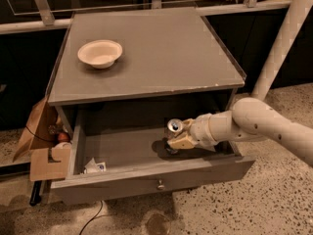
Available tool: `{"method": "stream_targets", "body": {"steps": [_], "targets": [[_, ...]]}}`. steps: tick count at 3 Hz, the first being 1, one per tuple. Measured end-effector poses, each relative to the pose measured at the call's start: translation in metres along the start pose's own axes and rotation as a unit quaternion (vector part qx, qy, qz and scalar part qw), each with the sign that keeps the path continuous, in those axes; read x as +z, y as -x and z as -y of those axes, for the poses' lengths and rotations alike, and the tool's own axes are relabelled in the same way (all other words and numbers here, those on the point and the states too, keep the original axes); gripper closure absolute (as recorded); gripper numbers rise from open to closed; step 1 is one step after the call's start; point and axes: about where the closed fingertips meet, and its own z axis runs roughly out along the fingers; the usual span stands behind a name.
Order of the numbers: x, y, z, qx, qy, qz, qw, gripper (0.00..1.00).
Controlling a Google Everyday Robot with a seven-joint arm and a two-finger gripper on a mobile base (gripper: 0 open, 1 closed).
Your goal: Place redbull can into top drawer
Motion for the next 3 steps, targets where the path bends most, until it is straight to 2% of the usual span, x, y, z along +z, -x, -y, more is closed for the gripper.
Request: {"method": "stream_targets", "body": {"steps": [1, 2, 3], "targets": [[0.0100, -0.0092, -0.0008, 0.005, 0.007, 0.009, 0.9999, 1.00], [0.0112, -0.0102, -0.0009, 0.006, 0.008, 0.010, 0.9999, 0.85], [0.0112, -0.0102, -0.0010, 0.006, 0.008, 0.010, 0.9999, 0.62]]}}
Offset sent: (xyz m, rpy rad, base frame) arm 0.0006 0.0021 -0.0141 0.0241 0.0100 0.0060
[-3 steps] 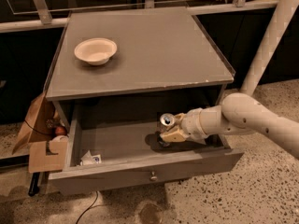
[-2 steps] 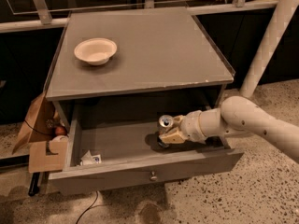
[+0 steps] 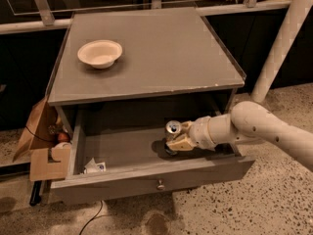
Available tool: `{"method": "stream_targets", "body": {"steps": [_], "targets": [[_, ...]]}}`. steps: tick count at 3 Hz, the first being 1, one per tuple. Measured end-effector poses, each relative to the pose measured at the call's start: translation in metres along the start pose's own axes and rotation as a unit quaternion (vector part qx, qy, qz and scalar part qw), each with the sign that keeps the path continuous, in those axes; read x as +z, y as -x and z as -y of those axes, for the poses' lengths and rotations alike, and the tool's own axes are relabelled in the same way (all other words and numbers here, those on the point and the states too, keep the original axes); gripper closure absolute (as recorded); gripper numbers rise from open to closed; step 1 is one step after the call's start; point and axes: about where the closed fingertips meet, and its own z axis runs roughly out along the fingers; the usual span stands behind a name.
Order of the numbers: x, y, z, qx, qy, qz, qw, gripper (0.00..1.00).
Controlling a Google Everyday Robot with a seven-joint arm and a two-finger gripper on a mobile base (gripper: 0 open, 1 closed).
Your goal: Place redbull can into top drawer
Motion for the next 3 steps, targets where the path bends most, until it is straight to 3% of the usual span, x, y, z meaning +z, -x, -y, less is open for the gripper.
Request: {"method": "stream_targets", "body": {"steps": [1, 2, 3], "targets": [[0.0000, 0.0000, 0.0000, 0.000, 0.000, 0.000, 1.0000, 0.38], [0.0001, 0.0000, 0.0000, 0.000, 0.000, 0.000, 1.0000, 0.08], [0.0001, 0.0000, 0.0000, 0.000, 0.000, 0.000, 1.0000, 0.00]]}}
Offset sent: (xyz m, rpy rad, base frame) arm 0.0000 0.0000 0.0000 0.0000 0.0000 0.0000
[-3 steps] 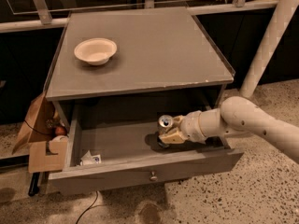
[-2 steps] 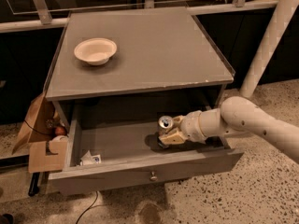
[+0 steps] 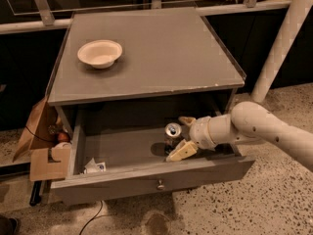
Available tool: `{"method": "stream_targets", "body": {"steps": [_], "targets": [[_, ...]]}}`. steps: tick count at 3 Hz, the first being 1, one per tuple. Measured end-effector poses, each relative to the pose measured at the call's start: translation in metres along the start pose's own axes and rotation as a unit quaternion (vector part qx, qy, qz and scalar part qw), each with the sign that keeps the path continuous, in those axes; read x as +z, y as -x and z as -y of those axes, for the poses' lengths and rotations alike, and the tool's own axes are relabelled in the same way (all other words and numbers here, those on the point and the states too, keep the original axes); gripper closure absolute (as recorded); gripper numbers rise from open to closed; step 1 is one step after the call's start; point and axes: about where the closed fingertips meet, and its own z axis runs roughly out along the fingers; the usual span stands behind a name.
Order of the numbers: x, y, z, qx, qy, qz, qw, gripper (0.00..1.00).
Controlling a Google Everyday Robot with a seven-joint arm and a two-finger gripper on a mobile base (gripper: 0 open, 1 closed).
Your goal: Place redbull can into top drawer
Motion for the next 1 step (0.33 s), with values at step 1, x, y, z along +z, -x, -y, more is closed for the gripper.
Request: {"method": "stream_targets", "body": {"steps": [1], "targets": [[0.0000, 0.0000, 0.0000, 0.000, 0.000, 0.000, 1.0000, 0.00]]}}
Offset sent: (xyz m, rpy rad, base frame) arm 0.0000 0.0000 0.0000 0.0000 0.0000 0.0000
